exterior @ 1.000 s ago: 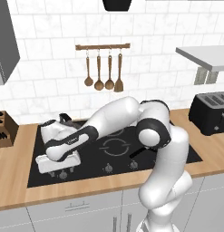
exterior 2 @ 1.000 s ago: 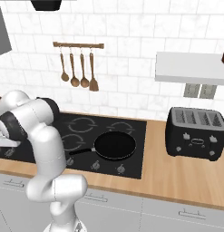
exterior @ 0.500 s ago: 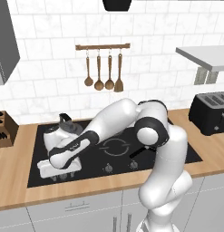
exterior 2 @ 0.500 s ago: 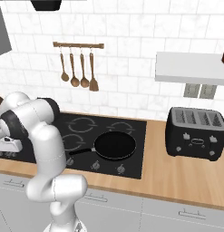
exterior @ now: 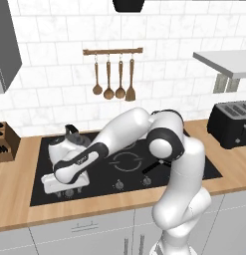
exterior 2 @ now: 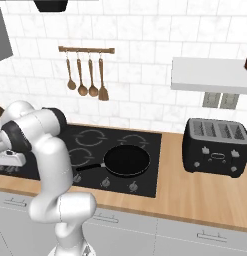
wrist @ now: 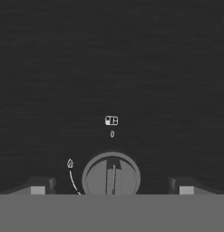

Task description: Pick the kettle from the counter and place it on a stove burner. Then turn the burner on.

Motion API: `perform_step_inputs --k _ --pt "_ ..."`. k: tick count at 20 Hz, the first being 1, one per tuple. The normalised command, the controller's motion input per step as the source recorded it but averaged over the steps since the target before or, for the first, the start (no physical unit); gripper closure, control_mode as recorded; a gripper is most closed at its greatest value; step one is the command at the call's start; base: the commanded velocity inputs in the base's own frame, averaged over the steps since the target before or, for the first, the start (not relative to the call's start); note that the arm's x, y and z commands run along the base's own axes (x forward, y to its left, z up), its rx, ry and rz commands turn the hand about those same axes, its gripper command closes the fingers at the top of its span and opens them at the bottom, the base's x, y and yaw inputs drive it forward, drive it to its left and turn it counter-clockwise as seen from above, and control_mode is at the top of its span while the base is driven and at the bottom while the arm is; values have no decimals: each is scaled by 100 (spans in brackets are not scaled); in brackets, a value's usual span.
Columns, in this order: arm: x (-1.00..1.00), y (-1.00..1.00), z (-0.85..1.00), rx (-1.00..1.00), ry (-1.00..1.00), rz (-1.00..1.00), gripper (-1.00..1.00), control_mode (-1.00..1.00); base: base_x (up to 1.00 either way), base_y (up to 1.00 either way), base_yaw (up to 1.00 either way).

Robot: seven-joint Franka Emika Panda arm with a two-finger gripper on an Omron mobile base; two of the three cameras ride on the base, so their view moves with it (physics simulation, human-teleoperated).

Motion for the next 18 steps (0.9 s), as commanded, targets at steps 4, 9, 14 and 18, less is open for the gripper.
perform_step_inputs --k 4,9,14,18 --pt "3 0 0 0 0 0 -100 -100 0 0 0" --pt "0 0 -2 0 0 0 -100 -100 0 0 0" --pt "0 0 0 0 0 0 100 -100 0 0 0" --pt "0 0 0 0 0 0 100 -100 0 0 0"
